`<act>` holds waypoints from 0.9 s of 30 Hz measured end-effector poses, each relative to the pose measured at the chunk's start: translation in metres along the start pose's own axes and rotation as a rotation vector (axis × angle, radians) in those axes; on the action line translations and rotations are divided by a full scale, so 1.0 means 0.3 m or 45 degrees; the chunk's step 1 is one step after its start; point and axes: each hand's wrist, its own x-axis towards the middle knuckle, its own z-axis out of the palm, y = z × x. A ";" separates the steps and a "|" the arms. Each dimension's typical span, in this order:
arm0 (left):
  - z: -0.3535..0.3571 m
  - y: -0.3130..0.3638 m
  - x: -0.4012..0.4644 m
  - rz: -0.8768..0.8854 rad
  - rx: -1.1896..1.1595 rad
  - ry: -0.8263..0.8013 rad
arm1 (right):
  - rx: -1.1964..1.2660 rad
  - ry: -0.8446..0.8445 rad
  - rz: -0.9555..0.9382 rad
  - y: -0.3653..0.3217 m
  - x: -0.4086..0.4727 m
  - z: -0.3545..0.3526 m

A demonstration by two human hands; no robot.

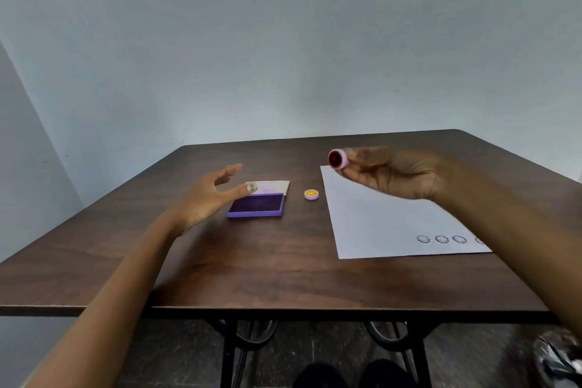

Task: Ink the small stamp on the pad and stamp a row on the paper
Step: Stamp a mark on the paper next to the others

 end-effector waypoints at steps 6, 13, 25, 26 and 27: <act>0.164 0.204 -0.027 0.159 0.075 -0.205 | -0.472 0.084 -0.220 -0.090 -0.122 -0.110; 0.351 0.311 -0.016 0.264 0.280 -0.538 | -1.297 0.136 -0.320 -0.062 -0.191 -0.207; 0.393 0.285 -0.022 0.280 0.391 -0.580 | -1.829 0.183 -0.377 0.032 -0.212 -0.205; 0.393 0.285 -0.023 0.284 0.393 -0.577 | -1.836 0.172 -0.396 0.035 -0.213 -0.203; 0.393 0.284 -0.025 0.287 0.396 -0.577 | -1.846 0.159 -0.411 0.038 -0.214 -0.201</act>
